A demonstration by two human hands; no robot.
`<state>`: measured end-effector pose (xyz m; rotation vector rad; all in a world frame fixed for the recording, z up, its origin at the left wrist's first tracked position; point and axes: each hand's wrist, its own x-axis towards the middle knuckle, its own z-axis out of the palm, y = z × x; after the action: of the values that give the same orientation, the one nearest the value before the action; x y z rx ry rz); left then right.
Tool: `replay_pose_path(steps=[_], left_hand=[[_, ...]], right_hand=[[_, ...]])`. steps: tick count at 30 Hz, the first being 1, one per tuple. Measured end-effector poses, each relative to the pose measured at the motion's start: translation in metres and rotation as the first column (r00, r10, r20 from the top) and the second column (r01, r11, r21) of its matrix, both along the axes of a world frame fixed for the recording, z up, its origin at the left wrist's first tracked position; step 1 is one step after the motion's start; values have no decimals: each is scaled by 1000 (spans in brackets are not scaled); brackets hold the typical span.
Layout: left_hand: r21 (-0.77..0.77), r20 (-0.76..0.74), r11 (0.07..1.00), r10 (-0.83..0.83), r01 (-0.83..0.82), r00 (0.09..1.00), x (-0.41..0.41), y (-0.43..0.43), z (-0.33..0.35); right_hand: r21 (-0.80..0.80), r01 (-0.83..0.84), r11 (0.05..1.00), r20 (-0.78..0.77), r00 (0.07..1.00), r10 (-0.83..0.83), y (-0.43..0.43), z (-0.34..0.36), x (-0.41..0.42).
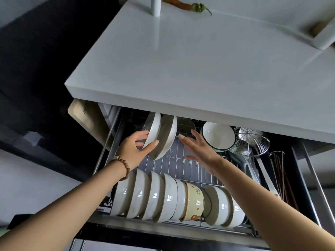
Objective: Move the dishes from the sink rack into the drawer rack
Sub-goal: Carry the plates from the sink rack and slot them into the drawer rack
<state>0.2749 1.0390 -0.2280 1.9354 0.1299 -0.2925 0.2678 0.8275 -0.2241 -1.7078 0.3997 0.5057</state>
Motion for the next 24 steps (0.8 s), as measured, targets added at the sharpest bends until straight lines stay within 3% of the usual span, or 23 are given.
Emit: replay_pose_path(steps=[6, 11, 16, 24], left_hand=[[20, 42, 998, -60, 59, 997, -23, -24, 70], [-19, 45, 964, -262, 263, 964, -49, -89, 142], [-25, 100, 871, -486, 491, 868, -87, -201, 205], [-130, 121, 725, -666, 677, 736, -184, -427, 279]], right_hand=[[-22, -12, 1000, -6, 1000, 12, -32, 69, -57], [-48, 91, 995, 20, 996, -90, -97, 145, -117], [-66, 306, 950, 90, 950, -300, -193, 221, -199], [-60, 623, 780, 232, 768, -596, -389, 303, -369]])
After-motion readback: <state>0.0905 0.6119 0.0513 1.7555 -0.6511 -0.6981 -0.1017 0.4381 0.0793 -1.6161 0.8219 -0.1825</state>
